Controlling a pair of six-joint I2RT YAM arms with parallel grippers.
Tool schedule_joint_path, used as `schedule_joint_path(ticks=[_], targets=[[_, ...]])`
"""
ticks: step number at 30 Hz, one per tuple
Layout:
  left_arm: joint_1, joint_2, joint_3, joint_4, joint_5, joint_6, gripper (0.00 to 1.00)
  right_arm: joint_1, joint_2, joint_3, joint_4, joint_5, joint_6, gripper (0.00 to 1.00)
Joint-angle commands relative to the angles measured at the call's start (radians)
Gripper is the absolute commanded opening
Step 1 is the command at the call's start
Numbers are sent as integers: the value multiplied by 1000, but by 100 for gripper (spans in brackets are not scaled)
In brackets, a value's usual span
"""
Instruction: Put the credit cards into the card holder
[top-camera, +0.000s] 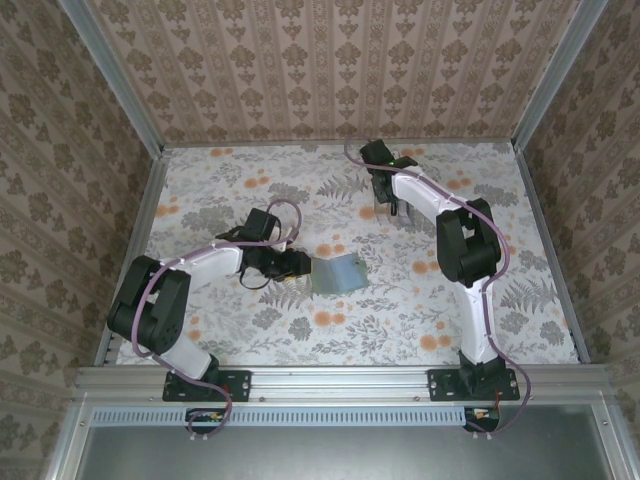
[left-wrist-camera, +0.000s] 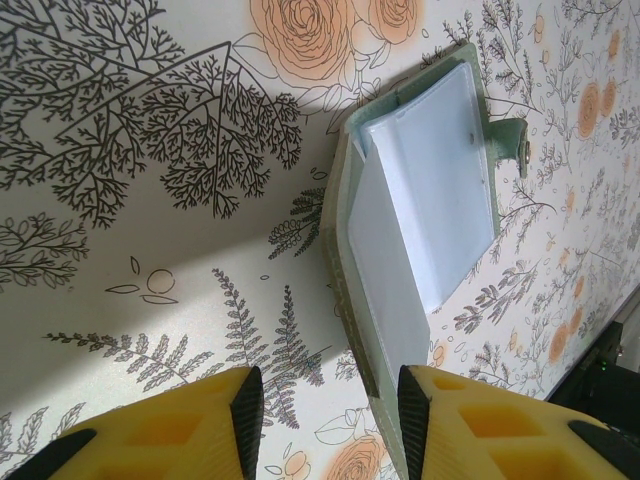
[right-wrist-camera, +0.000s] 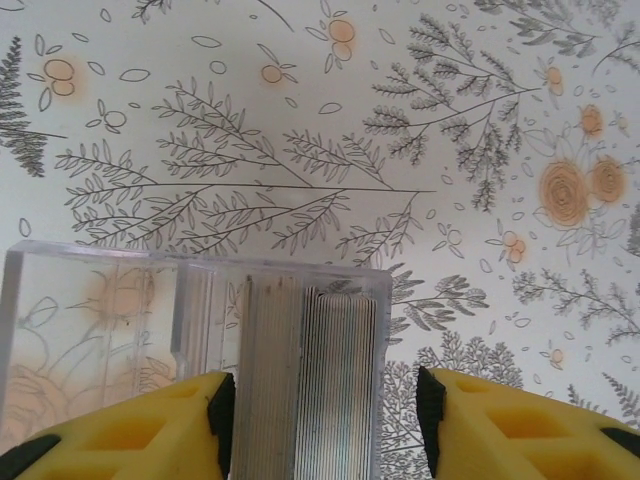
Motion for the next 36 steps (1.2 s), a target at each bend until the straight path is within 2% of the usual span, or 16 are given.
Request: schedule_joint_path(ticks=[1,10,13,20,23,28,33,36], targets=[[3,11,22,-9,7,22,42,-4,-55,-14,-25,80,-28,50],[3,12,14,4,9,14,42,-8,-95,-62,17,110,-56,41],[1,15,18,2,11,18,42,-11,-87,-66,5,110,-52,34],[2,20,21,2,14,19,42,-11,-96,-96,16,67,-44,10],[2,21,21,1,11,15,42,-12,-103,-93,13,50,-48,4],[3,18,25,-5,10,17,41,-14,-146,-92,2,16,-37,0],[3,8,28,-12,10,21,40,-24,-240,-115,-13,-71,9,0],[6,7,31,-28,0,29,40,-35,-312,-167,-10,-166,26,0]])
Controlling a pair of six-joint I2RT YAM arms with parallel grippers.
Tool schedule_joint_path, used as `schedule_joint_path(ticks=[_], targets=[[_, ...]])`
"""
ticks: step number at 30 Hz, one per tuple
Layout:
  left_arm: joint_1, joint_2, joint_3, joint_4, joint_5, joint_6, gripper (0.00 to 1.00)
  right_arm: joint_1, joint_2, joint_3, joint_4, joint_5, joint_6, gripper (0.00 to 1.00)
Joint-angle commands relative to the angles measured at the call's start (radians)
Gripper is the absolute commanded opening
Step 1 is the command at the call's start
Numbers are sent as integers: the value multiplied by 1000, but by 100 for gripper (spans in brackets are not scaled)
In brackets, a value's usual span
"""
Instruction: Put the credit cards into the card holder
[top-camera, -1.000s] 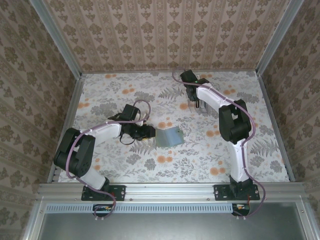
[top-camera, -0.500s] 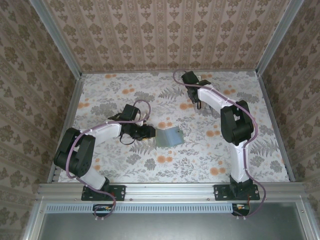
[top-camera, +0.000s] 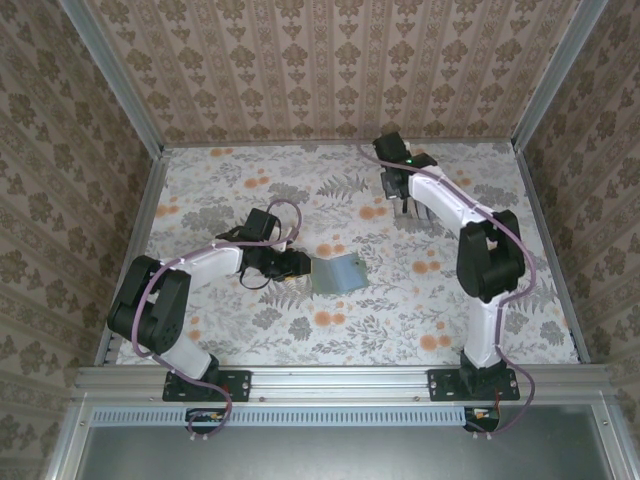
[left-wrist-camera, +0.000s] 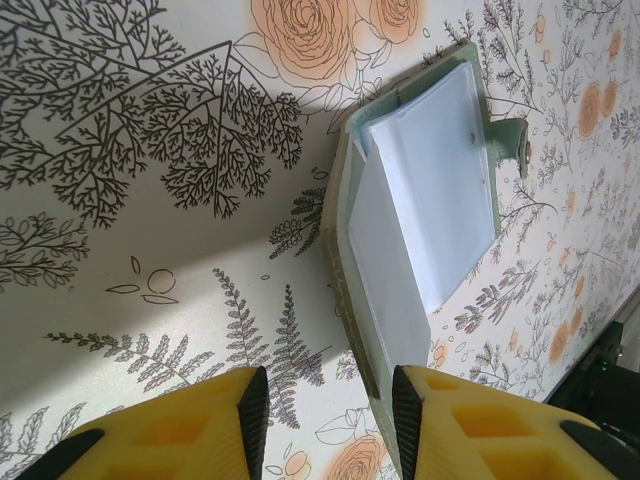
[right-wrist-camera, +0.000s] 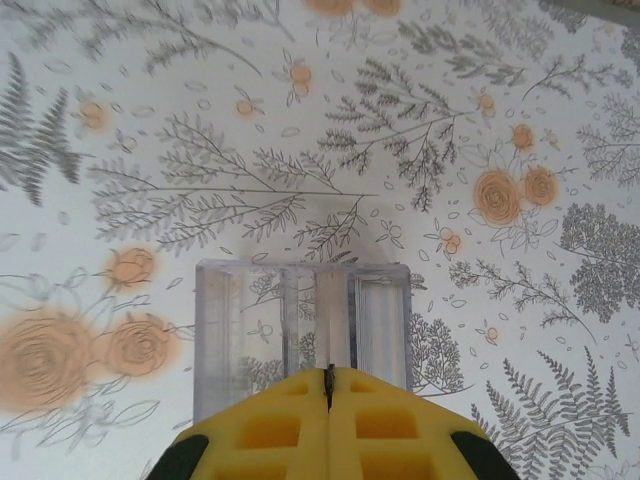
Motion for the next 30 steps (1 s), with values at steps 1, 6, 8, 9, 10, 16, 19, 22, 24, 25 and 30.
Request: schedule_joint_path(ticks=[1,6,8,9,10,16,19,22,24,25,30], targets=[[6,6,31,-32,0,31,40,-17,-113,-65,-21,-131,40,0],[7,-16,-7,-24,-5,31,42,-18,-257,-235,60,-356,44,0],[11,-31,-23,-28,-5,31,43,-19,-302,-305,97,-490,64,0],[12,-38,-26,-34,-5,35,44,-18,-324,-343,116,-560,81,0],[14,-42,-27,-44,-5,40,45,-18,-344,-381,152,-635,103,0],[18,-20,-62,-45,6,49,46,-1,-391,-642,509,-1095,295,0],[18,-22,-98,5,26,25,45,15,-367,-709,591,-1172,322,0],[18,-28,-100,-2,11,29,44,32,-334,-745,634,-1245,313,0],[19,-26,-98,-4,9,31,43,38,-307,-753,628,-1265,294,0],[18,-24,-97,-6,9,32,43,38,-297,-757,627,-1273,286,0],[48,-28,-135,83,107,-33,41,38,-244,-774,616,-1266,227,0]])
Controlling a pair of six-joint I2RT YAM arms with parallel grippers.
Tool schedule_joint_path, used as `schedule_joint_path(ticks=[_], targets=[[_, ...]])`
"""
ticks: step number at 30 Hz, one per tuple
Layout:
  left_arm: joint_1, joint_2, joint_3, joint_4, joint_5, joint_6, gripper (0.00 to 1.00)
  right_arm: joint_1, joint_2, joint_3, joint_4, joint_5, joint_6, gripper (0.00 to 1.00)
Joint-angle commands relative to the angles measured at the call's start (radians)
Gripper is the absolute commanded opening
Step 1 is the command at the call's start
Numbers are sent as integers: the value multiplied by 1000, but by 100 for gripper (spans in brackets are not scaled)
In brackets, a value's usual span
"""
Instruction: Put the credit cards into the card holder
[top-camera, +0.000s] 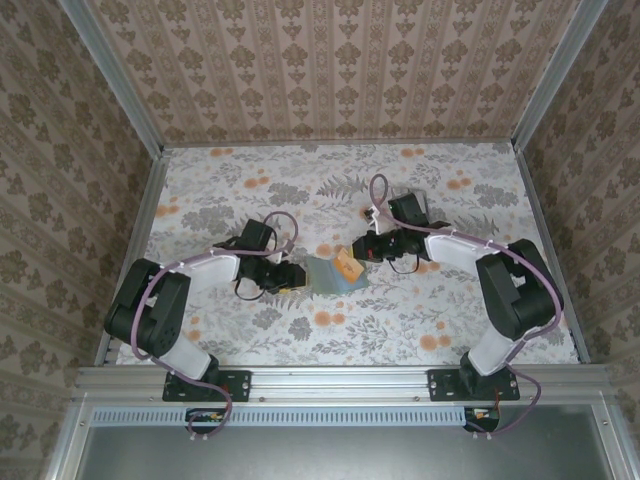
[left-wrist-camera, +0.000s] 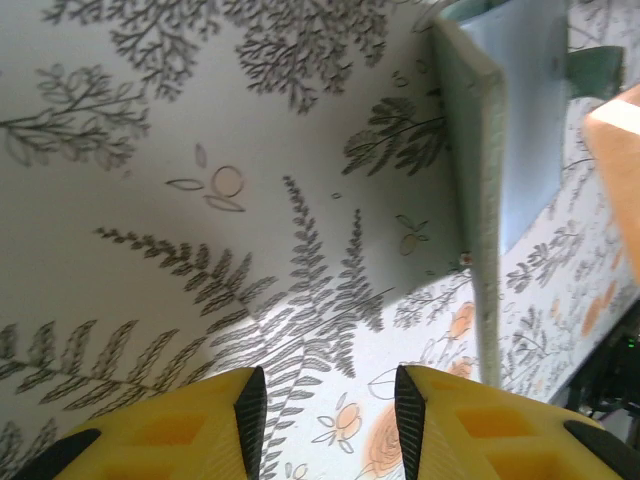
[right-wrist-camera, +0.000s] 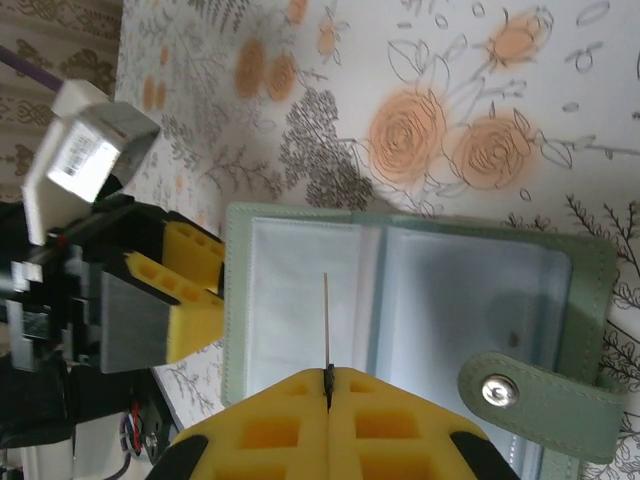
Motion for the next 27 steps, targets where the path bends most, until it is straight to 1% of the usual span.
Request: schedule_joint_path(ticks=[1,5,8,11,13,16,18,21,23,26,27], targets=[[40,-20,-49,96,97,-70,41,0,43,-17,38,-65,-44,0],[43,-104,-115,199,130,-118,42,0,99,-6,56,-116,-40,0],[43,-155,-119,163,115,-101,42,1,114,-5,56,-111,-47,0],[42,-177,-121,153,106,-95,39,-3,120,-9,57,-103,-56,0],[37,-179,-118,165,108,-102,33,-3,130,-12,68,-105,-54,0],[20,-144,-85,159,95,-94,24,-3,158,-21,104,-128,-35,0],[-20,-97,-62,157,87,-91,20,-2,176,-24,139,-149,-13,0],[-46,-41,-35,162,67,-90,15,-3,190,-28,159,-155,-1,0],[-49,-11,-28,163,69,-88,12,-3,205,-25,171,-156,9,0],[-29,23,-43,158,79,-93,2,-3,223,-27,225,-169,50,0],[-22,24,-63,166,75,-99,1,-2,226,-30,243,-172,62,0]])
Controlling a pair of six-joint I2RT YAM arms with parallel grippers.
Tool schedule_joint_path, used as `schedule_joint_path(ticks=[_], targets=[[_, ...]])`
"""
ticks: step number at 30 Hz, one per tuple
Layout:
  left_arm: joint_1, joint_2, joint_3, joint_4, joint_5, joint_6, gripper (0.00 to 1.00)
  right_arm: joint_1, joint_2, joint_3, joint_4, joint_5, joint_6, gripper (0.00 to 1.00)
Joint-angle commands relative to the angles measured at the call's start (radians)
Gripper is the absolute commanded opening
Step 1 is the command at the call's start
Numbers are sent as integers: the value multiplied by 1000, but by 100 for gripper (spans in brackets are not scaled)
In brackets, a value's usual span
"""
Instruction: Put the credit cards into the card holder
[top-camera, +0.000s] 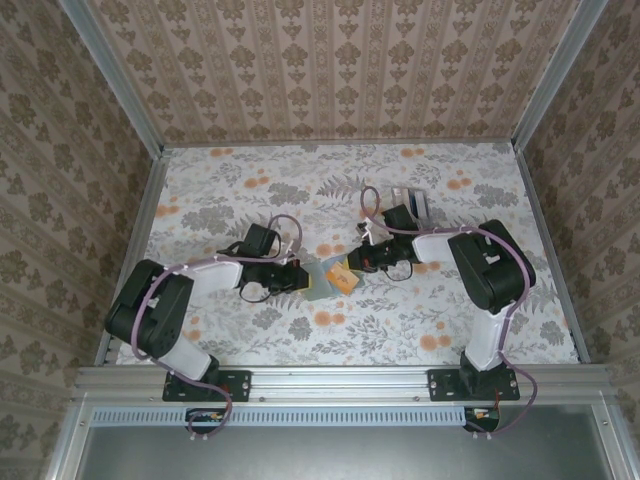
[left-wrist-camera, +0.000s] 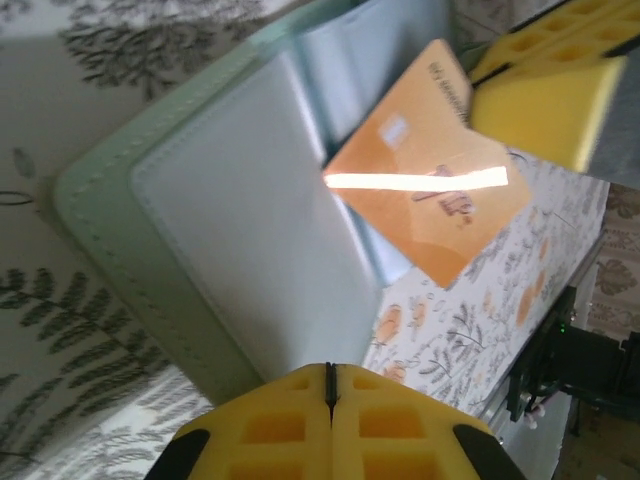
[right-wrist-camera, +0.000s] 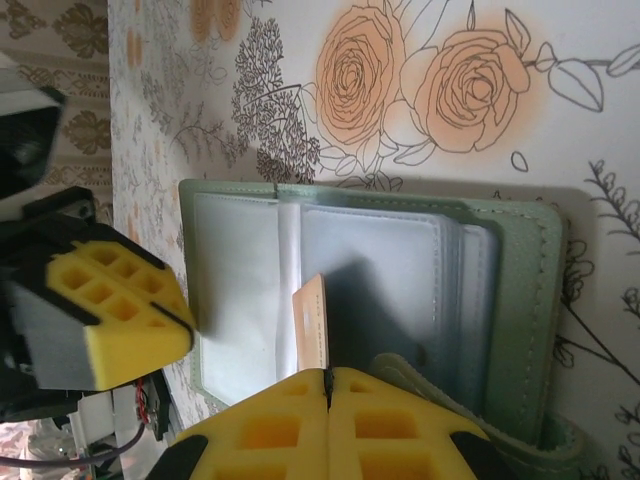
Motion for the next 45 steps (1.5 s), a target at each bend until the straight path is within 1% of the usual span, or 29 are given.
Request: schedule_joint_path(ticks=[1,7,10,12,15,19,23,29,35,40,45], targets=[[21,11,-23,9,-11,-2,1,-1,27,-12,83,-42,50,0],[38,14,-25,-44,-51,34,1,15,62,24,92,-48,63,0],[41,11,-29,-59,-60,34,1,29,80,38,80,-49,58,0],[42,8,-36,-76,-103,30,2,35,91,44,71,-51,51,0],[44,5,-44,-106,-134,30,2,41,100,46,79,-49,59,0],[43,13,-45,-123,-146,37,2,52,108,49,101,-41,83,0],[43,22,-42,-122,-147,39,0,70,110,42,146,-5,129,0],[43,31,-37,-112,-147,33,0,102,112,4,306,56,239,0],[44,40,-31,-105,-141,37,0,133,129,-2,379,64,294,0],[45,41,-36,-114,-147,47,0,136,131,3,379,64,257,0],[46,39,-37,-132,-150,66,0,128,143,43,297,36,115,0]])
